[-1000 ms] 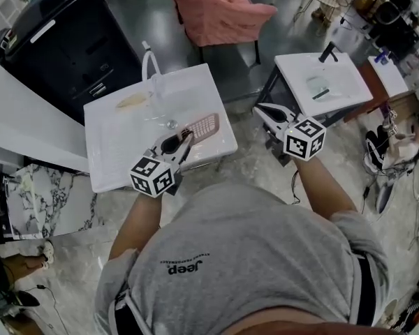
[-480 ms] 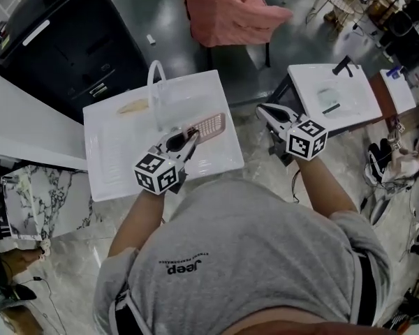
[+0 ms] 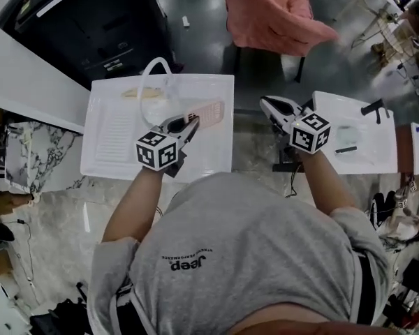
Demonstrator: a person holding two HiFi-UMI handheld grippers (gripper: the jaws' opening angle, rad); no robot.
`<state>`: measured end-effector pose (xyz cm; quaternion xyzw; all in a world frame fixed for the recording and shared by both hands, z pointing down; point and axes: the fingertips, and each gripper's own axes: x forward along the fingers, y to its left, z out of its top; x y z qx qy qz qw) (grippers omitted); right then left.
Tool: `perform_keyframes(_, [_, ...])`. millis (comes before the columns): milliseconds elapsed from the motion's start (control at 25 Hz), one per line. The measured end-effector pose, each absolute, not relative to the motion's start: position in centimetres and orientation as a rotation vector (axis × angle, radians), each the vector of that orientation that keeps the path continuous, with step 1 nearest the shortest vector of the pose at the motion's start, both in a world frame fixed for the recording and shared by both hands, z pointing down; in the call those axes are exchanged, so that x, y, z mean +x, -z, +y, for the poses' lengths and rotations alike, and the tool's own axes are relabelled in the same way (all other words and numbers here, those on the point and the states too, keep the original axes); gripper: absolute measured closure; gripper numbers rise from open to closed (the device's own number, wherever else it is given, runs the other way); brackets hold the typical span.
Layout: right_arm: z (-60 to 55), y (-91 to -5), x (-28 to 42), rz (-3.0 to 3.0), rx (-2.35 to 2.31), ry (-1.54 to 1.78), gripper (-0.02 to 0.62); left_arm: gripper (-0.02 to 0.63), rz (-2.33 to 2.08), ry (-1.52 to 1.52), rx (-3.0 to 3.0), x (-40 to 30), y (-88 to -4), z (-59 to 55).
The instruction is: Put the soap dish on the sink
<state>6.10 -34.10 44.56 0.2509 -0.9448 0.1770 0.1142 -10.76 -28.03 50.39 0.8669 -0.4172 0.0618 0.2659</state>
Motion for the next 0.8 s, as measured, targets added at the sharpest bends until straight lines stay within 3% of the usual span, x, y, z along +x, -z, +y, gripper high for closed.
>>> perform_keyframes(800, [-38.2, -52.2, 3.5, -2.659, 0.699, -0.572, 0.543, 0.560, -1.070, -0.459, 2.022, -12.5, -63.7, -39.6])
